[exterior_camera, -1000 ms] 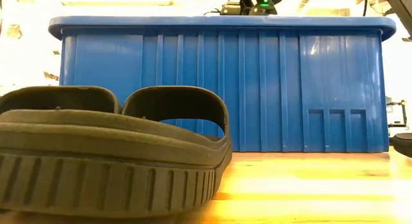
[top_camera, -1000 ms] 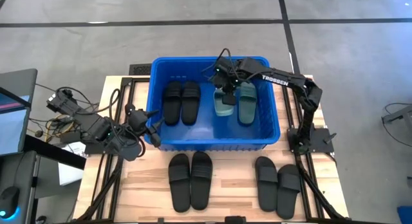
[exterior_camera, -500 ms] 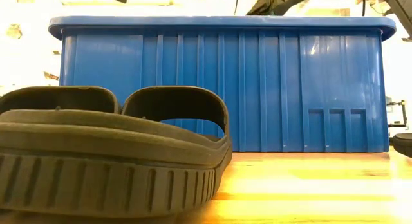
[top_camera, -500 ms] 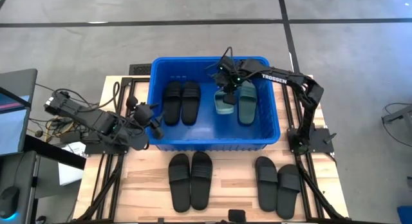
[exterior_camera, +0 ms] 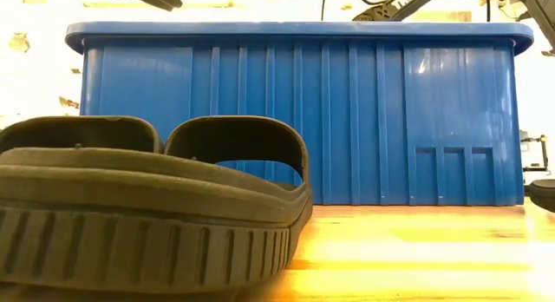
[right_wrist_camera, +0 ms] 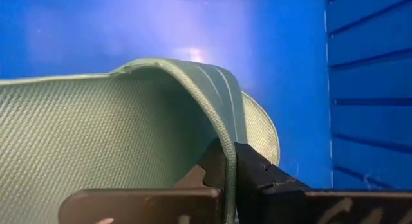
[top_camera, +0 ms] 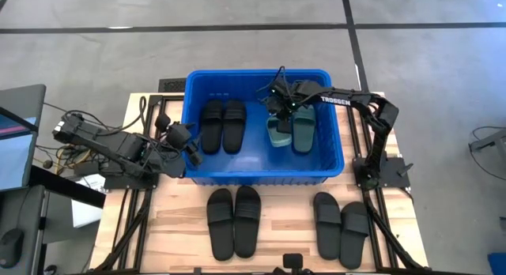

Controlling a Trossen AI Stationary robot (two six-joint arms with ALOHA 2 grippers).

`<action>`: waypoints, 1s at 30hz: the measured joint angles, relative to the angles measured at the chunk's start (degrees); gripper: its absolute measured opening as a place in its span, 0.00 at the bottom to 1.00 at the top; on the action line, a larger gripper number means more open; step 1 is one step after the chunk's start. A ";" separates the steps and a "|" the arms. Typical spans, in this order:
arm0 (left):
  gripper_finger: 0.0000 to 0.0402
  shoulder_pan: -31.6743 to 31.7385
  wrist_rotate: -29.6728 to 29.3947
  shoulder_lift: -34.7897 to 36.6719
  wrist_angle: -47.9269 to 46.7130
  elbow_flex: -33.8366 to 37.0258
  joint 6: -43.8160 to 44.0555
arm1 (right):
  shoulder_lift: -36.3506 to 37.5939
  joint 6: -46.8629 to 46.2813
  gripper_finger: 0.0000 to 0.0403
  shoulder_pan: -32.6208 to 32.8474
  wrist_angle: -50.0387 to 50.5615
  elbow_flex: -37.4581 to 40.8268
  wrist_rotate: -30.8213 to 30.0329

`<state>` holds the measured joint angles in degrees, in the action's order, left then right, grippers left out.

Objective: Pick and place slides into bin
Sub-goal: Put the green slide into the blue bin

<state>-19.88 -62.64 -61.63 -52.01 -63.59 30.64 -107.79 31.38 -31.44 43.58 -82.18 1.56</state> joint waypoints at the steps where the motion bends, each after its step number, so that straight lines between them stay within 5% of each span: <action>1: 0.43 0.00 0.34 0.00 0.00 0.00 0.02 | 0.00 0.32 0.00 -0.11 -0.10 0.03 -0.46; 21: 0.43 0.00 0.88 0.00 0.02 0.00 2.09 | -0.44 -2.07 0.00 -0.07 -5.17 0.23 -16.44; 30: 0.43 0.00 0.86 0.00 0.02 0.00 2.44 | -0.42 -2.46 0.00 -1.24 -4.22 0.19 -15.34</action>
<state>-19.88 -61.78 -61.63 -51.99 -63.59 33.08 -108.20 28.92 -32.67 39.35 -81.99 -13.78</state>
